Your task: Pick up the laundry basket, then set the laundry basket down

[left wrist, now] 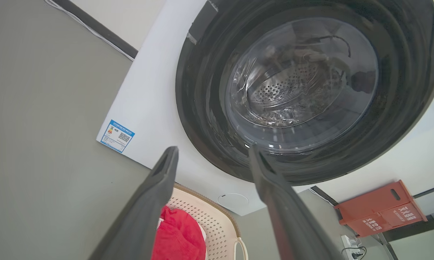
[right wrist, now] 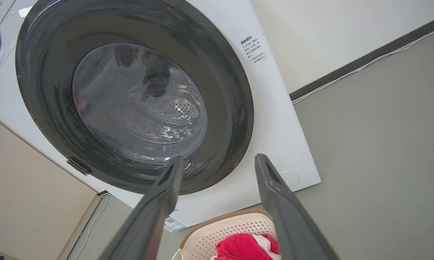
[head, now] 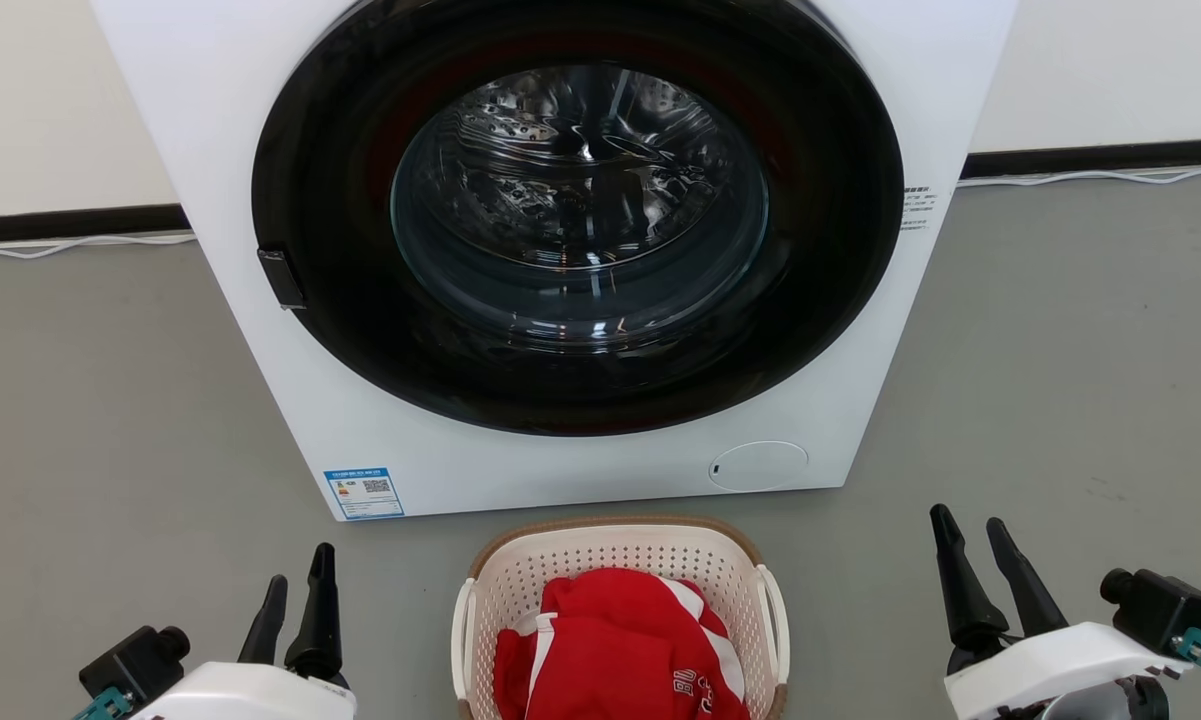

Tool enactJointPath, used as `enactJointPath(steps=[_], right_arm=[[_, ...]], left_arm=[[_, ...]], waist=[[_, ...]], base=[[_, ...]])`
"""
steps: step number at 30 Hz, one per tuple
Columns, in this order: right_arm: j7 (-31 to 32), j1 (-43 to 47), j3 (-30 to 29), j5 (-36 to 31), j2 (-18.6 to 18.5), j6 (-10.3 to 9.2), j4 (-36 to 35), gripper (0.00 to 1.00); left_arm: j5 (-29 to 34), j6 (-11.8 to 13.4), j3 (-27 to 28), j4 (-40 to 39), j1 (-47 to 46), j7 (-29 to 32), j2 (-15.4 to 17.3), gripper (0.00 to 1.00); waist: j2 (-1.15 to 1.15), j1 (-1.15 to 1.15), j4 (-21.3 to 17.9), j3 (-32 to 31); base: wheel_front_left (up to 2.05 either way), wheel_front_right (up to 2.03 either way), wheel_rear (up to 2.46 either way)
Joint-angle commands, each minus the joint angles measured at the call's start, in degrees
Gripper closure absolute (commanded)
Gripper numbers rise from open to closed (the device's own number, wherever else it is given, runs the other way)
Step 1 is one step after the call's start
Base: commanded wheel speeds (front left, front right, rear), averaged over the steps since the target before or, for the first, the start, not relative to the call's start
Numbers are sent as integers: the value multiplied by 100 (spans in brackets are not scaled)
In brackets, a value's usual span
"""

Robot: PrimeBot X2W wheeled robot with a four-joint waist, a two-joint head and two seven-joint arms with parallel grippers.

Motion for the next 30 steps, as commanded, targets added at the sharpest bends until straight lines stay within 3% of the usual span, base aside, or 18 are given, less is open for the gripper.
enactJointPath(steps=[1, 30], right_arm=[[-112, -311, 109, -208, -105, 27, -123, 0], [-599, -424, 425, -2193, -264, 37, 247, 0]], left_arm=[[211, -25, 126, -117, -276, -76, 65, 0], [2389, -37, 174, -96, -294, -564, 95, 0]], waist=[[0, 0, -2, -3], [0, 0, 0, -38]], base=[[0, 0, 0], [0, 0, 0]])
